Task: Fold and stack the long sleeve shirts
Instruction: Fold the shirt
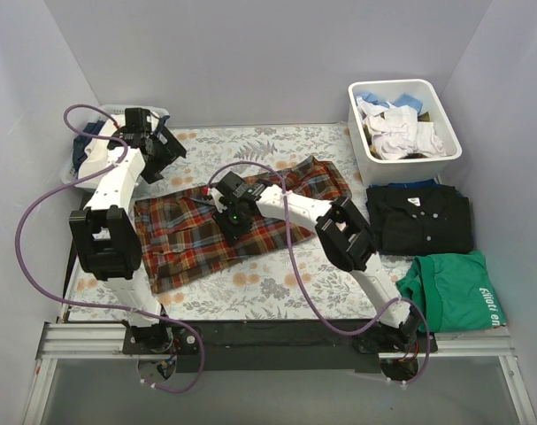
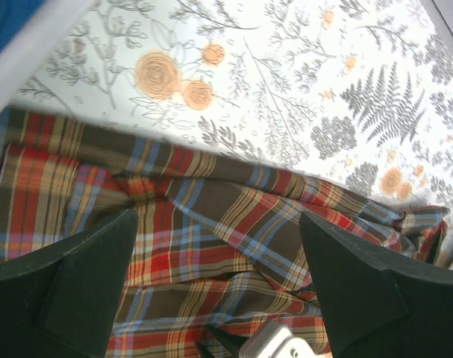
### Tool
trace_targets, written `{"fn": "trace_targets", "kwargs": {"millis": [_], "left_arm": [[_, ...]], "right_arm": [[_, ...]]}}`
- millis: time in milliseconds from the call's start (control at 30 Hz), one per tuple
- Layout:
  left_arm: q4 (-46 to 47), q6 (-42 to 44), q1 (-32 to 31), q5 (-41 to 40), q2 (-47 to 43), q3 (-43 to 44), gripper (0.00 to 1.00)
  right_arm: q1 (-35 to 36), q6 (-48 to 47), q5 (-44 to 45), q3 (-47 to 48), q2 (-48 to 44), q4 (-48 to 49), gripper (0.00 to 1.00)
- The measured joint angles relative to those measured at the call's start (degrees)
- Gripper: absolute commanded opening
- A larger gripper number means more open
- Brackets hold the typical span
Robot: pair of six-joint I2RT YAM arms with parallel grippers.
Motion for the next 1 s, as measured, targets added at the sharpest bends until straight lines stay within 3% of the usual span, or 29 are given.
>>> {"fn": "trace_targets", "kwargs": {"millis": [333, 500, 700, 833, 1000], "left_arm": [[3.43, 6.16, -3.48, 6.16, 0.50, -0.98, 0.91], [4.09, 11.32, -12.74, 9.29, 7.96, 5.16, 0.91], [4.02, 14.67, -21.73, 19.10, 21.09, 14.71, 0.89], [3.82, 15.93, -25.05, 24.76, 26.43, 18.64, 0.90], [3.65, 17.66, -29.59, 25.59, 27.30, 18.75, 0.91]], "right_arm": [[0.90, 0.81, 4.98, -31.26, -20.92, 0.85, 0.36], [1.01, 3.21, 11.26, -34.16, -26.97, 0.79, 0.37], [-0.13, 10.03, 22.14, -34.62, -41.72, 5.95, 0.36], [-3.98, 14.05, 27.91, -38.69, -53.24, 8.83, 0.36], [-10.45, 19.69, 33.73, -44.37, -61.07, 6.99, 0.36]]}}
